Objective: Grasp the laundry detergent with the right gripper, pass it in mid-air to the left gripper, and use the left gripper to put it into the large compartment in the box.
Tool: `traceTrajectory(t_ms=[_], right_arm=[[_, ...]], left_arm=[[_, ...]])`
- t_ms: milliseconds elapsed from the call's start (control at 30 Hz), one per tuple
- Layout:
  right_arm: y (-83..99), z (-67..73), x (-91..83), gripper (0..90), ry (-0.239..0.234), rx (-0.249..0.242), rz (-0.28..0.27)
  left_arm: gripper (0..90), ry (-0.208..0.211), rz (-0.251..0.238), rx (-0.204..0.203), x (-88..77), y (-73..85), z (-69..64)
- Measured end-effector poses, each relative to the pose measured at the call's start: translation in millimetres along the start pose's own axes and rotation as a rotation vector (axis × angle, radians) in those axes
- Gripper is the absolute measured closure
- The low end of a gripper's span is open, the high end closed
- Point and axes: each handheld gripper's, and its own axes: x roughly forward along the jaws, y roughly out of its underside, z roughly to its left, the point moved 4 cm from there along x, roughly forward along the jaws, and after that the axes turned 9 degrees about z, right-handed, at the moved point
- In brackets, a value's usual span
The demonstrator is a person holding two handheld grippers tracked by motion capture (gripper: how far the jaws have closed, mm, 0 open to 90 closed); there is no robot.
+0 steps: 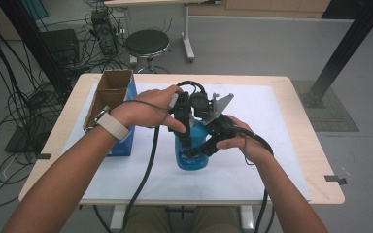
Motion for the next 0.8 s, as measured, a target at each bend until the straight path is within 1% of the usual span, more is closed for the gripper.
traceTrajectory(t_ms=[233,300,367,800], right_arm=[[0.1,0.7,0.0,42.7,-0.004,0.003,0.003],[-0.1,0.0,0.6,42.7,0.004,-0.001,0.001],[-0.1,-0.1,0.7,42.8,0.002,-0.004,0.002],[-0.2,-0.5,-0.1,42.7,0.009,-0.008,0.005]], left_arm=[[37.3,0.001,0.001,-0.004,0.5,0.7,-0.3],[37.3,0.001,0.000,-0.005,0.4,1.1,-0.4],[37.4,0.007,-0.003,-0.006,0.5,1.9,-0.1],[37.5,0.007,-0.002,-0.007,0.1,3.2,0.5]])
